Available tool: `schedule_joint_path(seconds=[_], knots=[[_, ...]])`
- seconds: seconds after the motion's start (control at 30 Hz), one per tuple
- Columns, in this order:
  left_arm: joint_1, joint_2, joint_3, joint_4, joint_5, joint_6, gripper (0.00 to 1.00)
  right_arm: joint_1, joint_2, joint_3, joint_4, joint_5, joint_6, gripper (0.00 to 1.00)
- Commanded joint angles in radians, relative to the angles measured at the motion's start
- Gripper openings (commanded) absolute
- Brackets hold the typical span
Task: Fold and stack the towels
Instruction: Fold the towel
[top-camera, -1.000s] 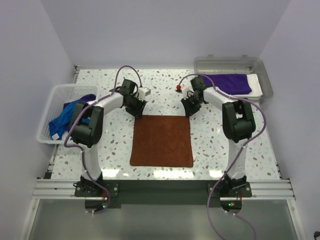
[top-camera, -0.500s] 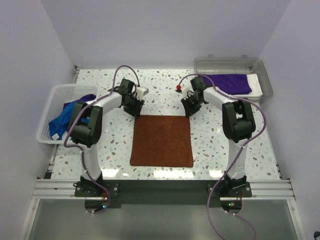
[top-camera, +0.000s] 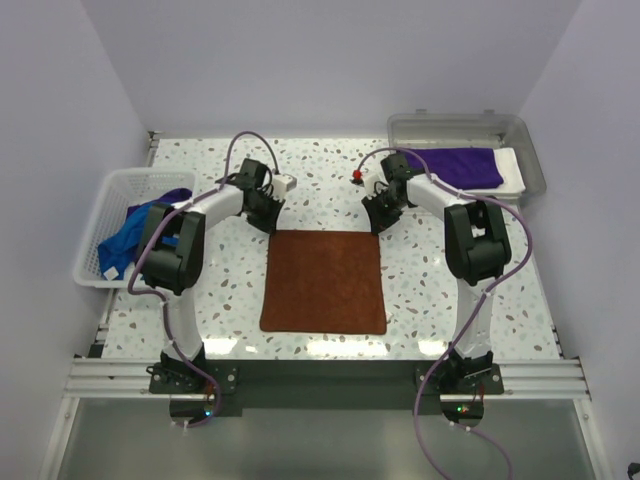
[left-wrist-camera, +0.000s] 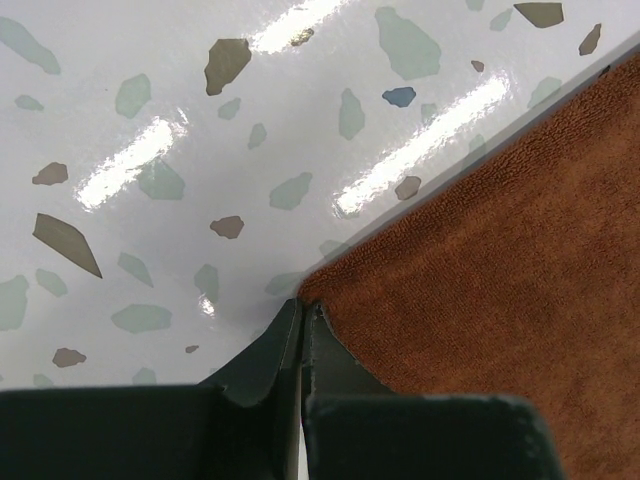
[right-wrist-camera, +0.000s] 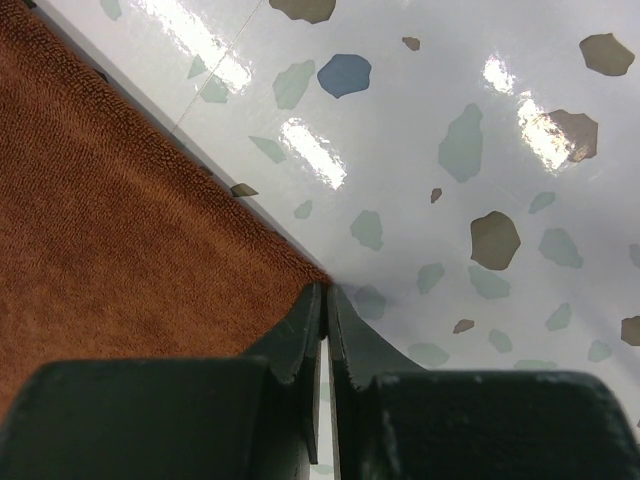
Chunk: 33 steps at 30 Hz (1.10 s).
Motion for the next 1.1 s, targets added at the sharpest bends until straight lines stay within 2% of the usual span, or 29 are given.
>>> schedule_joint_path(seconds=[0.0, 0.17, 0.4, 0.6, 0.7, 1.07], knots=[[0.002, 0.041, -0.038, -0.068, 0.034, 0.001, 0.00, 0.004, 0.010, 0.012, -0.039, 0.028, -0.019, 0.00], [0.014, 0.036, 0.014, -0.045, 0.026, -0.005, 0.00, 0.010, 0.006, 0.066, -0.018, 0.019, 0.000, 0.00], [0.077, 0.048, 0.121, 0.082, 0.002, -0.056, 0.00, 0.013, 0.010, 0.162, 0.056, 0.091, 0.035, 0.00], [0.091, 0.031, 0.145, 0.173, 0.012, -0.070, 0.00, 0.013, 0.025, 0.233, 0.089, 0.132, 0.035, 0.00], [0.091, -0.004, 0.125, 0.206, 0.012, -0.076, 0.00, 0.012, 0.018, 0.242, 0.096, 0.152, 0.031, 0.00], [0.091, -0.220, -0.093, 0.312, -0.005, -0.165, 0.00, 0.027, -0.161, 0.090, 0.162, 0.197, 0.075, 0.00]])
